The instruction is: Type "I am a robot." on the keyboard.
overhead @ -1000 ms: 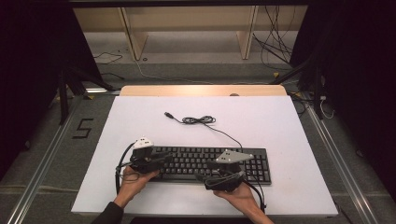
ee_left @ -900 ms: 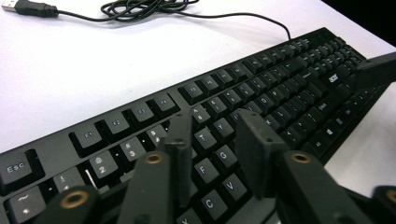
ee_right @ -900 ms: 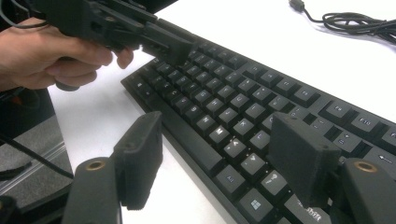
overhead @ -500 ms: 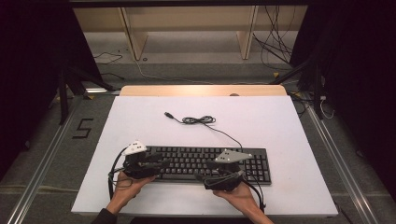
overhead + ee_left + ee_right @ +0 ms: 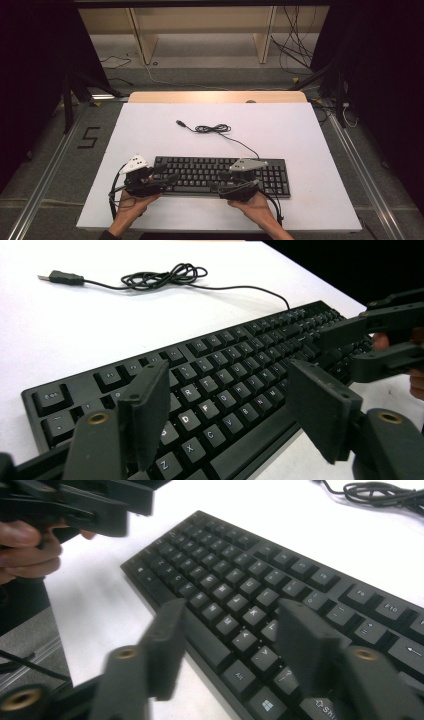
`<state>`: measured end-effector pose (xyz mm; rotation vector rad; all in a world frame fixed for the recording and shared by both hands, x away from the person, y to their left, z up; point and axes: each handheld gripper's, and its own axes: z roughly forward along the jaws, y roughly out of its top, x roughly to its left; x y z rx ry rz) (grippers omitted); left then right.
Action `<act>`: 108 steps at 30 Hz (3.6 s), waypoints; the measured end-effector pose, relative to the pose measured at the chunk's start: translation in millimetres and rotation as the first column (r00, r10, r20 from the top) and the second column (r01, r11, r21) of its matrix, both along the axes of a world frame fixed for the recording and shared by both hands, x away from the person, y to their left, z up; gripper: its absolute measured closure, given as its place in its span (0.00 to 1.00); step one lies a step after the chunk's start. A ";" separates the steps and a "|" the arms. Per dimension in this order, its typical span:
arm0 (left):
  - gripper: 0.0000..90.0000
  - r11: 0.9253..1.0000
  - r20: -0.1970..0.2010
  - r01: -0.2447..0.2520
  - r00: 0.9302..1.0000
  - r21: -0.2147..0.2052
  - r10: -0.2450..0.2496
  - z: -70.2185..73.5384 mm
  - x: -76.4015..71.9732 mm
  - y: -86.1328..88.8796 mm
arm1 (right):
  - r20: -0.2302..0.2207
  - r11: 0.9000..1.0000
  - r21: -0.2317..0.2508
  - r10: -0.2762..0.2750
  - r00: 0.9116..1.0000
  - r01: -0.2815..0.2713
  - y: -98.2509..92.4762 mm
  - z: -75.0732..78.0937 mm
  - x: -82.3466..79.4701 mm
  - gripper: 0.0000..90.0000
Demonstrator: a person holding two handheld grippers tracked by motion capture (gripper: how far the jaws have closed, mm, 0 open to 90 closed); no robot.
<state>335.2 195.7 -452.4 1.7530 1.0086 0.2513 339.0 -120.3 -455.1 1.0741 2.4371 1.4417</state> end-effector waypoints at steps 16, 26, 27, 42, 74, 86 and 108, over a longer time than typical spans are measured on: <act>0.34 1.000 0.030 -0.001 1.000 -0.001 0.001 -0.9 -11.4 8.0 | -0.030 0.997 -0.079 -0.027 0.999 0.025 10.3 -9.7 10.6 0.95; 0.32 1.000 0.040 0.005 0.999 0.004 -0.005 -2.6 -16.7 9.3 | -0.035 0.990 -0.137 -0.045 0.998 0.039 9.9 -15.1 14.2 1.00; 0.32 1.000 0.039 0.007 0.999 0.005 -0.007 -2.8 -17.2 9.8 | -0.035 0.989 -0.141 -0.045 0.998 0.040 9.7 -15.7 14.5 1.00; 0.30 1.000 0.045 0.016 0.999 0.020 -0.017 -4.9 -21.3 10.3 | -0.047 0.985 -0.168 -0.045 0.998 0.037 10.1 -20.8 15.3 1.00; 0.29 1.000 0.047 0.012 0.999 0.020 -0.013 -5.4 -22.0 10.4 | -0.042 0.988 -0.151 -0.047 0.998 0.040 9.4 -21.4 11.9 0.98; 0.29 1.000 0.047 0.015 0.999 0.020 -0.016 -5.3 -22.0 9.9 | -0.031 0.995 -0.083 -0.059 0.998 0.057 -5.2 -11.8 10.6 0.85; 0.29 1.000 0.044 0.021 0.999 0.020 -0.022 -4.8 -22.2 9.9 | 0.021 0.998 0.014 -0.062 0.998 0.061 -34.8 8.4 -4.9 0.46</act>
